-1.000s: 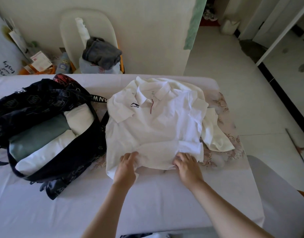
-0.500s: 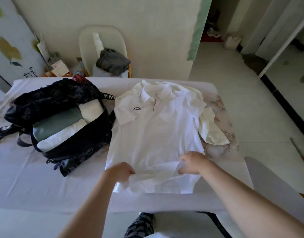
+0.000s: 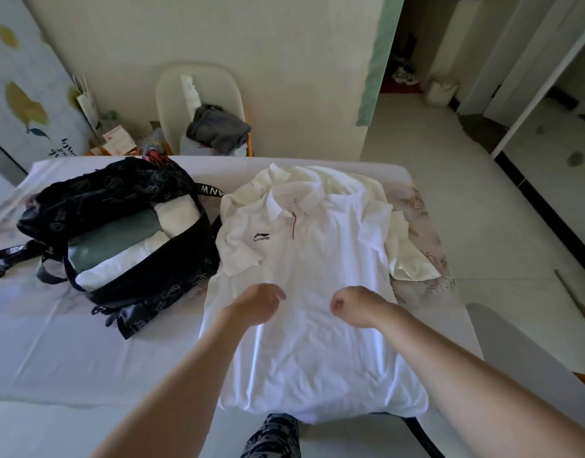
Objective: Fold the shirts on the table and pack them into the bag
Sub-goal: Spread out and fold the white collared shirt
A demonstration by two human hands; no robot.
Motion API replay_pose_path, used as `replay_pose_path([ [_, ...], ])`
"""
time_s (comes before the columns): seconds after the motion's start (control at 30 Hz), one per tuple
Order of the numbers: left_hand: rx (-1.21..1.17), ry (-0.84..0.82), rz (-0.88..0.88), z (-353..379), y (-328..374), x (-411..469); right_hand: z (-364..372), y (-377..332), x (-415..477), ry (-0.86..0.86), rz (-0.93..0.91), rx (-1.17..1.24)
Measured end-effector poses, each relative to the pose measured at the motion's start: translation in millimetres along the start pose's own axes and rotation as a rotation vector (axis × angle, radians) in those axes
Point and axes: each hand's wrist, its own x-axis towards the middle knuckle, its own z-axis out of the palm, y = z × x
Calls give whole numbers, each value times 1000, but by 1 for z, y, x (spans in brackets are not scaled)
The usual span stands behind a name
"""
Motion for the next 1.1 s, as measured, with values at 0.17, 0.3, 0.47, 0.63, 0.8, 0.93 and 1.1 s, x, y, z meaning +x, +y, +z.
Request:
replay_pose_path([
  [0.17,235,123,98,-33,4,47,-26,-42,57,55,-97,27],
  [0.3,534,83,108,-56,-16,87,-45,-79,119,193,-165,89],
  [0.47,546,201,-113,-80,-48,121,-76,-119,193,393,-143,186],
  [0.63,416,404,-187,-94,-56,146,-96,-143,250,354,38,178],
  [0.8,438,466,-216,-116,-53,158,-111,-144,276,404,142,323],
  [0.93,410,581,-177,-151,-52,161,-131,-143,281,551,212,651],
  [1.1,460,640,-410,-191,-44,170,-133,-150,280,419,-43,844],
])
